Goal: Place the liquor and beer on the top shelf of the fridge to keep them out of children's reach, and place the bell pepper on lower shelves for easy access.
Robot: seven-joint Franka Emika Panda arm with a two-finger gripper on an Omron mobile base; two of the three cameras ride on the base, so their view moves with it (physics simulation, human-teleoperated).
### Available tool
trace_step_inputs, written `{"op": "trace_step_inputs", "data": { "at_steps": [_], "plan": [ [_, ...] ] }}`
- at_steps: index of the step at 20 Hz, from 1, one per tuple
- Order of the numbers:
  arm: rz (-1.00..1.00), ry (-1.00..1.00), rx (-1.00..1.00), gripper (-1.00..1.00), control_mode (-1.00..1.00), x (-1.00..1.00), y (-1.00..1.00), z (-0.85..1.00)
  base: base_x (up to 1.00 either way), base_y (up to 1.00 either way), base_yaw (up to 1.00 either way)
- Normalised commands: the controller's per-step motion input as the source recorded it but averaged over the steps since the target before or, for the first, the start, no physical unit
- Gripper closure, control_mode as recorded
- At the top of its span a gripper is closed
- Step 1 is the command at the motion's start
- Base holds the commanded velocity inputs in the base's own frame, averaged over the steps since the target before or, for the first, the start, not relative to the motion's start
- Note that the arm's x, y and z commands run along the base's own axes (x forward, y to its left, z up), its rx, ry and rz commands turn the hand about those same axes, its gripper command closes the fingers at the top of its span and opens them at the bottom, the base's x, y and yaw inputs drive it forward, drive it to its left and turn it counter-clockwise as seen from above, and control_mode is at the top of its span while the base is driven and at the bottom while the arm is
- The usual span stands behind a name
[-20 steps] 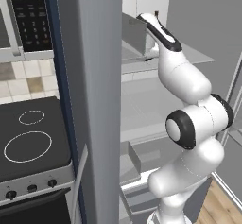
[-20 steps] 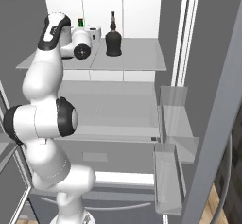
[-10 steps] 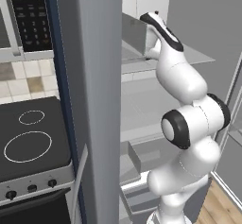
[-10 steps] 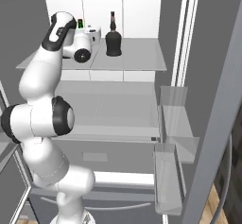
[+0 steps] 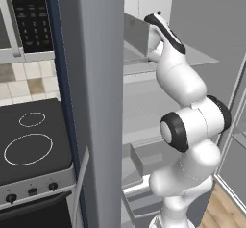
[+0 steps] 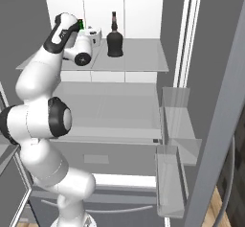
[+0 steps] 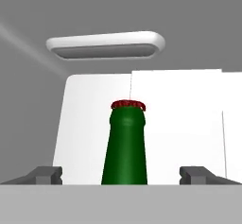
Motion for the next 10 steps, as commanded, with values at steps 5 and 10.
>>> {"op": "trace_step_inputs", "data": {
  "at_steps": [5, 10],
  "plan": [
    [0.00, 0.00, 0.00, -1.00, -1.00, -0.20, -0.07, 0.20, 0.00, 0.00, 0.00],
    [0.00, 0.00, 0.00, -1.00, -1.00, -0.29, -0.19, 0.24, 0.00, 0.00, 0.00]
  ]
}}
